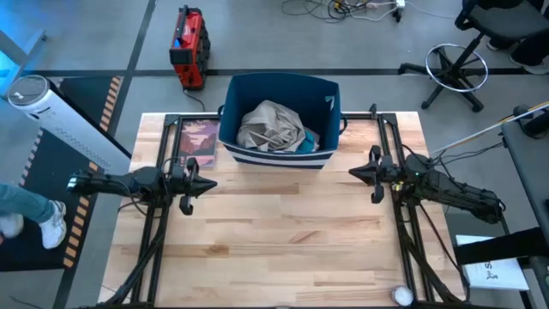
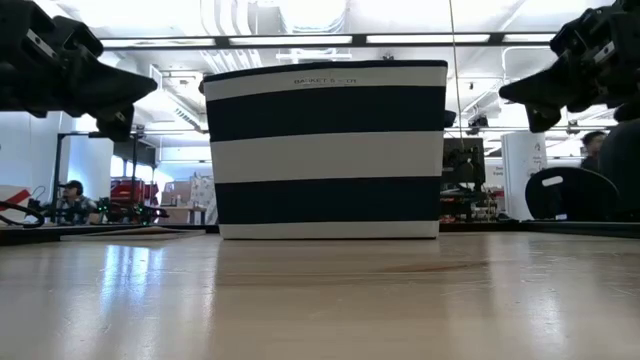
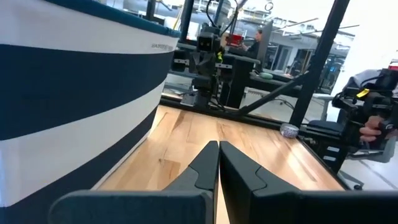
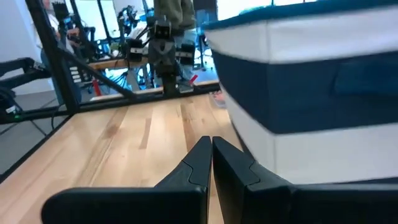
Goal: Sort clothes
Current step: Return to Home Position
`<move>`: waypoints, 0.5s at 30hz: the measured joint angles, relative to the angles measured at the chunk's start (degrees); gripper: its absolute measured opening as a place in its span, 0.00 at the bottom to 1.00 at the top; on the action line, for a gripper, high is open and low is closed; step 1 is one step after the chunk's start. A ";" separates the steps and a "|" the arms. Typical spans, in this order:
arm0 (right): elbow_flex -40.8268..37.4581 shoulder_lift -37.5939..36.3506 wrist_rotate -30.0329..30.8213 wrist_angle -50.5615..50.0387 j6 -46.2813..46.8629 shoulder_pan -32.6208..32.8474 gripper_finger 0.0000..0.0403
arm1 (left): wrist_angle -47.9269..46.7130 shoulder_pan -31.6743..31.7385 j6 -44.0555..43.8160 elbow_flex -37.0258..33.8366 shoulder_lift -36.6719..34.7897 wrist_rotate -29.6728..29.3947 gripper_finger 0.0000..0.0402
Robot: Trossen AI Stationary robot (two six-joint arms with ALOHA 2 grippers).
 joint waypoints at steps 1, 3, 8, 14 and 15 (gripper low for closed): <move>-0.45 0.02 -0.55 -0.19 0.02 0.00 0.00 | -0.06 0.45 0.37 0.00 0.02 0.27 0.00; -1.40 0.02 -2.05 -0.07 1.05 0.00 0.00 | -0.04 1.09 1.07 0.00 0.14 0.19 0.00; -2.11 0.09 -3.49 2.39 1.90 0.00 0.00 | 0.32 1.57 1.33 -0.02 0.40 -2.31 0.00; -2.17 0.41 -3.49 2.49 2.67 0.00 0.00 | 0.71 1.55 0.81 -0.04 2.09 -5.08 0.00; -2.17 0.73 -3.47 2.42 3.60 0.00 0.00 | 0.74 1.57 0.45 -0.04 2.44 -5.27 0.00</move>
